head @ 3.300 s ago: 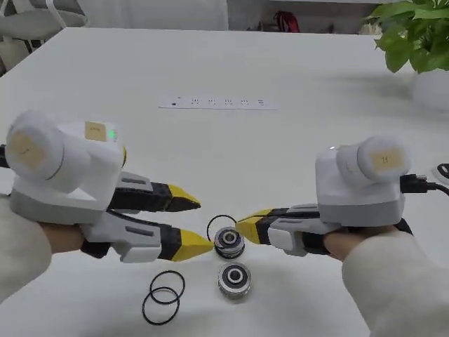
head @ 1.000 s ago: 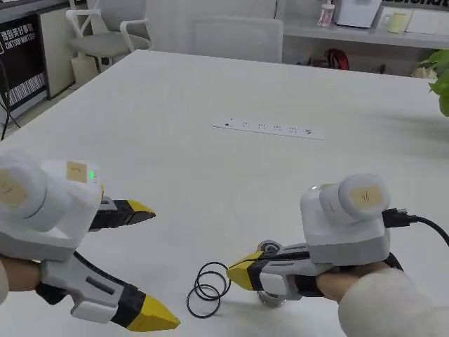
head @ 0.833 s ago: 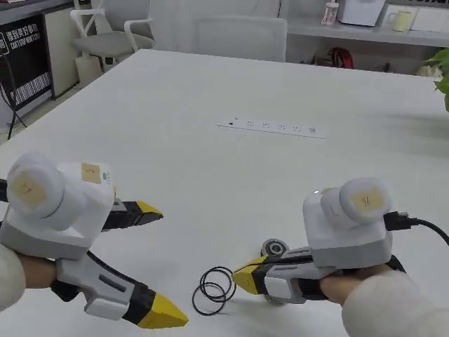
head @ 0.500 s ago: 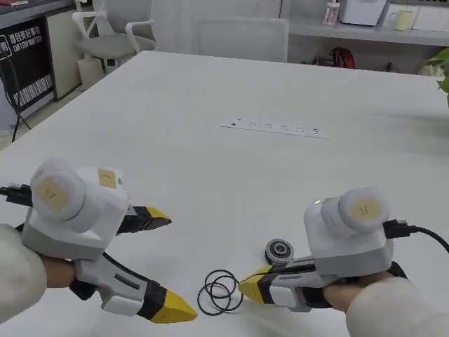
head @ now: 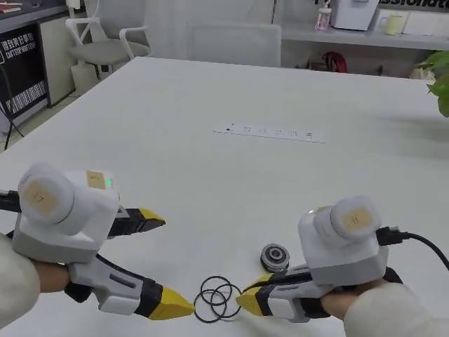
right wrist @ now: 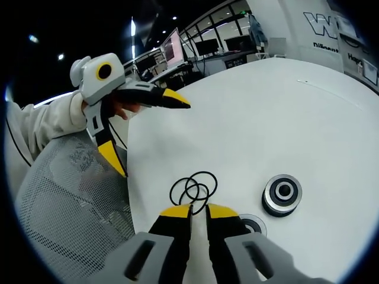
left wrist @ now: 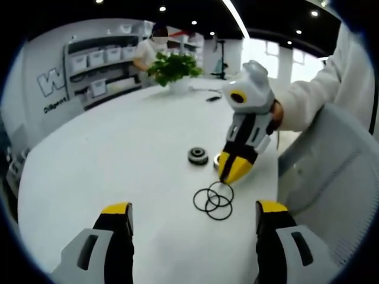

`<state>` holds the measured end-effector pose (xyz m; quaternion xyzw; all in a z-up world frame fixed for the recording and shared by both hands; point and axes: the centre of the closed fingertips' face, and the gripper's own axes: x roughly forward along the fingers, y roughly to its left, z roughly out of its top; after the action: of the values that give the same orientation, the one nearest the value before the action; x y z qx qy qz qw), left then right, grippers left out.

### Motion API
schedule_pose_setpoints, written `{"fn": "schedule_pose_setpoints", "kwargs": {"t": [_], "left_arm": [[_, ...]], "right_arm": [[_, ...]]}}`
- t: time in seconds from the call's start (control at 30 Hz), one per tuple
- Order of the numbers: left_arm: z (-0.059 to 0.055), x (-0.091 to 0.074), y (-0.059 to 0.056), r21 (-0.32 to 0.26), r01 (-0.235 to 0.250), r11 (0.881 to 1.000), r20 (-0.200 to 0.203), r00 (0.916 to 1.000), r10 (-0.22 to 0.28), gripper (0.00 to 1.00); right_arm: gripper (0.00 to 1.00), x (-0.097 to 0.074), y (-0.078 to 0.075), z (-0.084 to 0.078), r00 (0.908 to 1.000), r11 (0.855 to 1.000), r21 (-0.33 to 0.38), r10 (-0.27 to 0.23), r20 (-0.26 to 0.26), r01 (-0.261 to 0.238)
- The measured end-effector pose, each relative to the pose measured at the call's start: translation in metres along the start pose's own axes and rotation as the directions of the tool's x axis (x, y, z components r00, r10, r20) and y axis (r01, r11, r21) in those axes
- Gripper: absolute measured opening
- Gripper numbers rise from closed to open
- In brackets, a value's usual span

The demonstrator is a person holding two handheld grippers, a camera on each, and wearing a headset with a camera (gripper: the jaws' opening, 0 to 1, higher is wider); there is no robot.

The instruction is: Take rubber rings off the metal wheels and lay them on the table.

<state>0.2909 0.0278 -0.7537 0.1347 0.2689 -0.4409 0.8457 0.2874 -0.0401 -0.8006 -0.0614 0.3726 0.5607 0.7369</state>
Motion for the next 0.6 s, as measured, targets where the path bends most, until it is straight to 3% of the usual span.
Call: {"fn": "schedule_pose_setpoints", "kwargs": {"t": [0.2, 0.6], "left_arm": [[0.0, 0.001, -0.001, 0.003, 0.004, 1.0, -0.001, 1.0, -0.004, 0.87], [0.003, 0.002, -0.004, -0.003, 0.009, 1.0, 0.008, 0.9999, -0.009, 0.87]], "right_arm": [[0.1, -0.007, -0.001, 0.003, 0.9999, 1.0, -0.017, -0.011, 0.01, 0.011], [0.21, -0.036, -0.017, 0.017, 0.9923, 0.999, -0.014, -0.048, 0.114, 0.05]]}}
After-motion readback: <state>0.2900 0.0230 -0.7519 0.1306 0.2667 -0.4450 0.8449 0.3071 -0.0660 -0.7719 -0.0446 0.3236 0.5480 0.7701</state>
